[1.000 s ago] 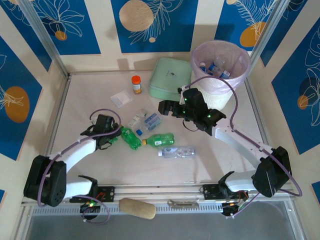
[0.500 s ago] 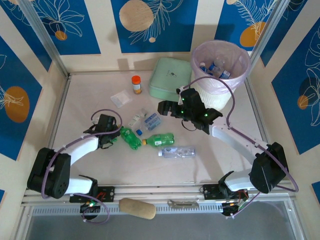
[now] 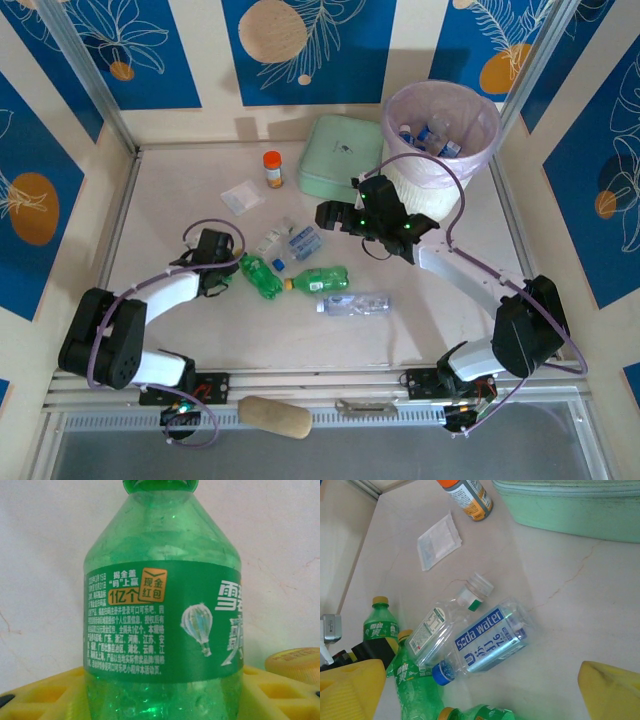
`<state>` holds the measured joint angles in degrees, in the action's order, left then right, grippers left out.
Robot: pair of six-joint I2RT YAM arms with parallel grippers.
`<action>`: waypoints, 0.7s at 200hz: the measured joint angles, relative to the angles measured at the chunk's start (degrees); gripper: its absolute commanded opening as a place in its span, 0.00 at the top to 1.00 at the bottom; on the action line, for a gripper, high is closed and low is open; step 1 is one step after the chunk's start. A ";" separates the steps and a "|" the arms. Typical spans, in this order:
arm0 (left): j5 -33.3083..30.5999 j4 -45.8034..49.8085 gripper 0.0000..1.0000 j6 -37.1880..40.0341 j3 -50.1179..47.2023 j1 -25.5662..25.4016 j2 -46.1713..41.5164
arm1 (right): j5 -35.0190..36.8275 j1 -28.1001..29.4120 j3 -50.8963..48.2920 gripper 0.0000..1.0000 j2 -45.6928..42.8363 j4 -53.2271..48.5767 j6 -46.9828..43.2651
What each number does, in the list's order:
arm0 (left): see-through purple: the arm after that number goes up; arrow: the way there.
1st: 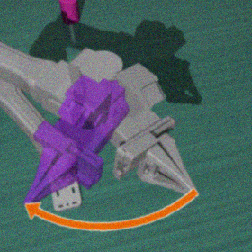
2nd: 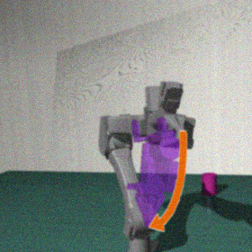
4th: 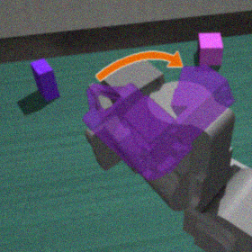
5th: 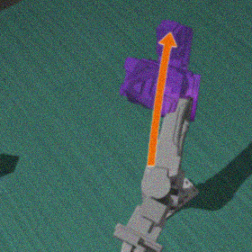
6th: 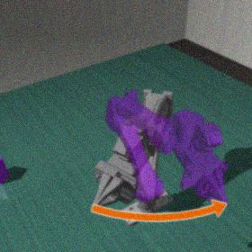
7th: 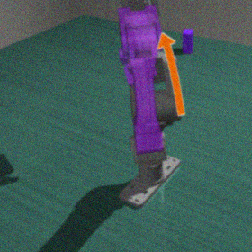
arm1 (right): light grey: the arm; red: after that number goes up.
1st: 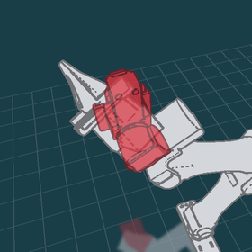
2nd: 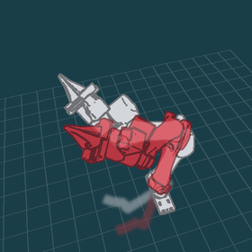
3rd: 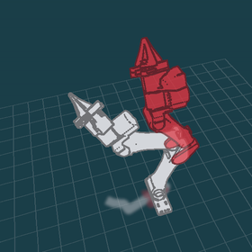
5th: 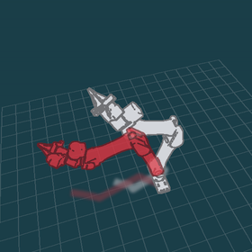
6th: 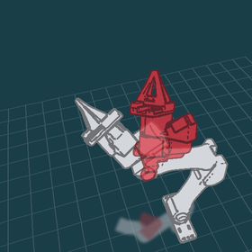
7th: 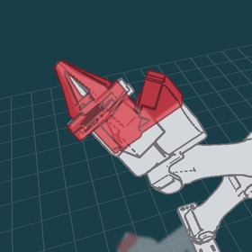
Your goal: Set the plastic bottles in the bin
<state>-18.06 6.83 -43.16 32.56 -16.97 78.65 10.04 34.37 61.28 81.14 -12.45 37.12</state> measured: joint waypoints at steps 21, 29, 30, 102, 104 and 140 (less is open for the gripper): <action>0.00 0.13 0.62 0.26 -1.14 0.00 -1.88 | -0.20 0.00 0.00 0.01 0.00 0.13 0.02; 0.02 0.39 0.62 0.76 -1.49 0.00 -3.15 | -0.22 0.00 0.00 0.01 0.00 0.20 0.02; 0.02 0.44 0.62 0.87 -1.51 0.00 -3.28 | -0.22 0.00 0.00 0.01 0.00 0.24 0.02; 11.30 -4.57 0.70 11.08 -1.77 0.17 -18.14 | -5.14 -0.83 0.00 0.01 -1.09 3.48 0.87; 11.96 -4.92 0.70 11.28 -1.77 0.17 -18.38 | -5.49 -0.87 0.00 0.01 -1.09 3.80 0.94; 22.34 -10.82 0.70 12.28 -1.77 -0.15 -19.71 | -11.19 -1.18 0.00 0.01 -1.09 8.26 2.43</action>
<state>4.27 -3.99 -30.87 30.79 -17.12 58.94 -1.15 33.19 61.28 80.05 -4.19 39.55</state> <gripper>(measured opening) 0.594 0.990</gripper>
